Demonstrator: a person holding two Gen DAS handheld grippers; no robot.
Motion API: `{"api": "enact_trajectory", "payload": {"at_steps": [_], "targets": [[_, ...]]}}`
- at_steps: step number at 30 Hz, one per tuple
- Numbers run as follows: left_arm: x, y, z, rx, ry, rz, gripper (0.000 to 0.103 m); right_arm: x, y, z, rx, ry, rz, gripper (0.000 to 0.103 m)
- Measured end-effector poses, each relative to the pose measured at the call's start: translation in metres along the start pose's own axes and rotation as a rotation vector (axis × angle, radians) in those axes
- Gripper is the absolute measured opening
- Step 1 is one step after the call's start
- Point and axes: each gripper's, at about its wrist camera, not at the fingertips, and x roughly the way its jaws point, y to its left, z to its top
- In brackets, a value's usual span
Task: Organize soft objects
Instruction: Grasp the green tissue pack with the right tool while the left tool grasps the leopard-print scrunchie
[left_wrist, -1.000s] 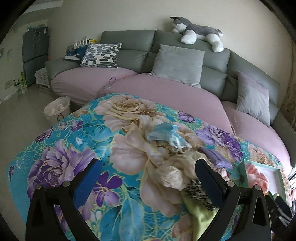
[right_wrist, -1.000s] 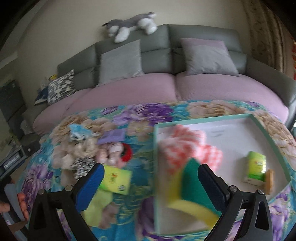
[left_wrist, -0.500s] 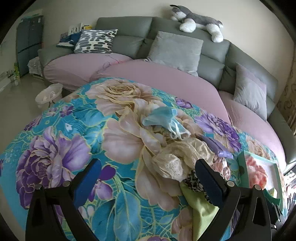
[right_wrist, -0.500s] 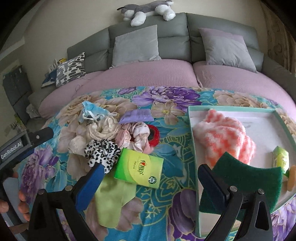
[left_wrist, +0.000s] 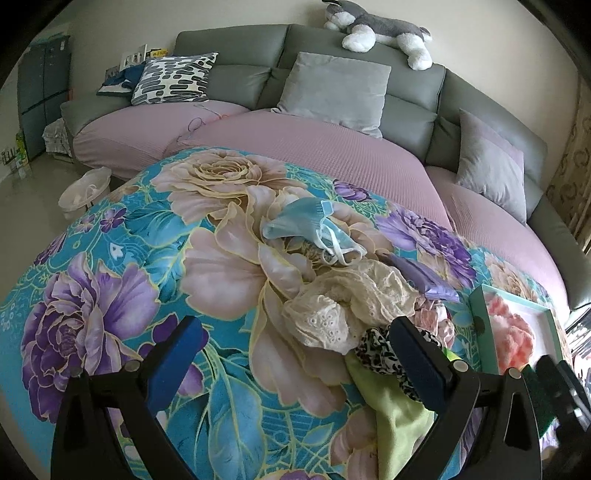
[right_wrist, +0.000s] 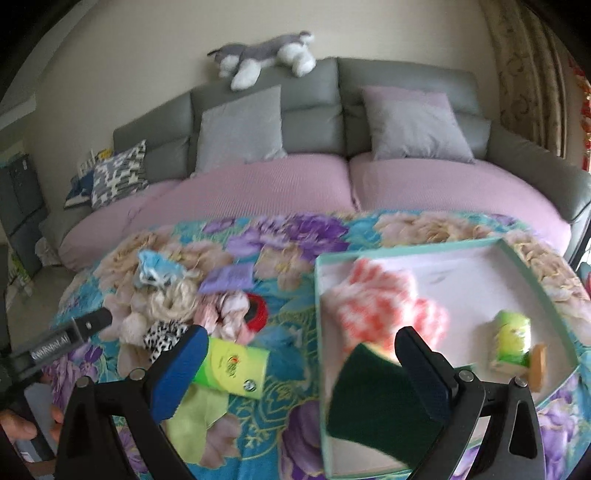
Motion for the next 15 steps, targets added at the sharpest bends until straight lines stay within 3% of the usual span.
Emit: {"api": "enact_trajectory", "payload": {"at_steps": [4, 10, 15], "targets": [[0.0, -0.006, 0.0, 0.017, 0.003, -0.017, 0.101, -0.003, -0.004, 0.003, 0.031, 0.004, 0.049, 0.102], [0.001, -0.01, -0.002, -0.01, 0.026, -0.074, 0.101, 0.011, 0.033, -0.008, -0.069, 0.037, 0.094, 0.102], [0.005, -0.015, -0.004, -0.011, 0.048, -0.11, 0.101, 0.034, 0.044, -0.021, -0.074, 0.109, 0.115, 0.092]]}}
